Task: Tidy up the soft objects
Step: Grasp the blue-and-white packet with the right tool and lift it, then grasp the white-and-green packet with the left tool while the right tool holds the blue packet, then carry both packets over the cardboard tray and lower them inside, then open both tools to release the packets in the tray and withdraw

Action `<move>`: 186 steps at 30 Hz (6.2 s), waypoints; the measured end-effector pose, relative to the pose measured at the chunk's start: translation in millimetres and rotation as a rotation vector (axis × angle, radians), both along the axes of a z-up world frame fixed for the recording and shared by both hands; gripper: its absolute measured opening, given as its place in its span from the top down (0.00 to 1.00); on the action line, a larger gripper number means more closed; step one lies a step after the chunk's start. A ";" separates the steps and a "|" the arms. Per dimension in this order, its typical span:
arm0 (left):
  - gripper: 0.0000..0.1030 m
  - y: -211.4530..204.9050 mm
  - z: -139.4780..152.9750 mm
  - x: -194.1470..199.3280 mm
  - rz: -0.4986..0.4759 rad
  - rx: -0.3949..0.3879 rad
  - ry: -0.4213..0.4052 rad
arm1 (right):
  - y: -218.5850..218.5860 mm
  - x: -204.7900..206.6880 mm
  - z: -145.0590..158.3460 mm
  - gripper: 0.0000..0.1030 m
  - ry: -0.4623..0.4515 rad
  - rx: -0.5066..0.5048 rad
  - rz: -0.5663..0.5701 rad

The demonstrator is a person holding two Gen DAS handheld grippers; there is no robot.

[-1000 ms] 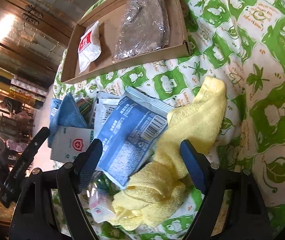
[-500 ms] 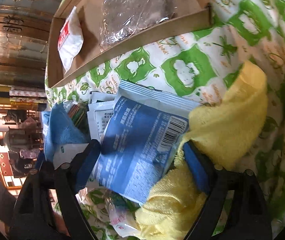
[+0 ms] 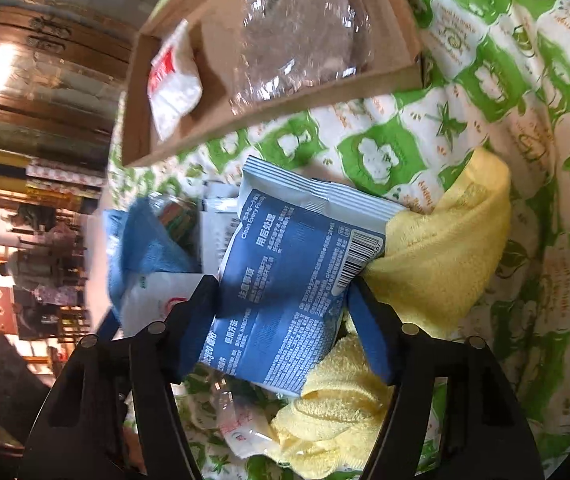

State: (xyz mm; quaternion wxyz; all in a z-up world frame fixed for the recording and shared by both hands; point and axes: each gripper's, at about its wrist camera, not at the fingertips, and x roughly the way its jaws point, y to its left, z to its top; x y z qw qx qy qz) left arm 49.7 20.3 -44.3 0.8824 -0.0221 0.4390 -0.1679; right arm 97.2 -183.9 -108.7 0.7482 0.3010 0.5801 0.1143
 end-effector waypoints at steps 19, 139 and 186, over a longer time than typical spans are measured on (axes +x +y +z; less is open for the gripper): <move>0.27 -131.4 -25.7 -28.4 -0.436 -0.001 0.119 | -39.1 0.0 35.6 0.36 -0.141 0.059 -0.138; 0.84 1.3 3.6 173.1 -0.025 -0.142 0.107 | -32.6 76.2 70.4 0.76 -0.336 -0.123 -0.008; 0.37 22.9 16.8 157.9 0.115 -0.047 0.006 | -30.2 60.7 65.6 0.30 -0.397 -0.122 -0.053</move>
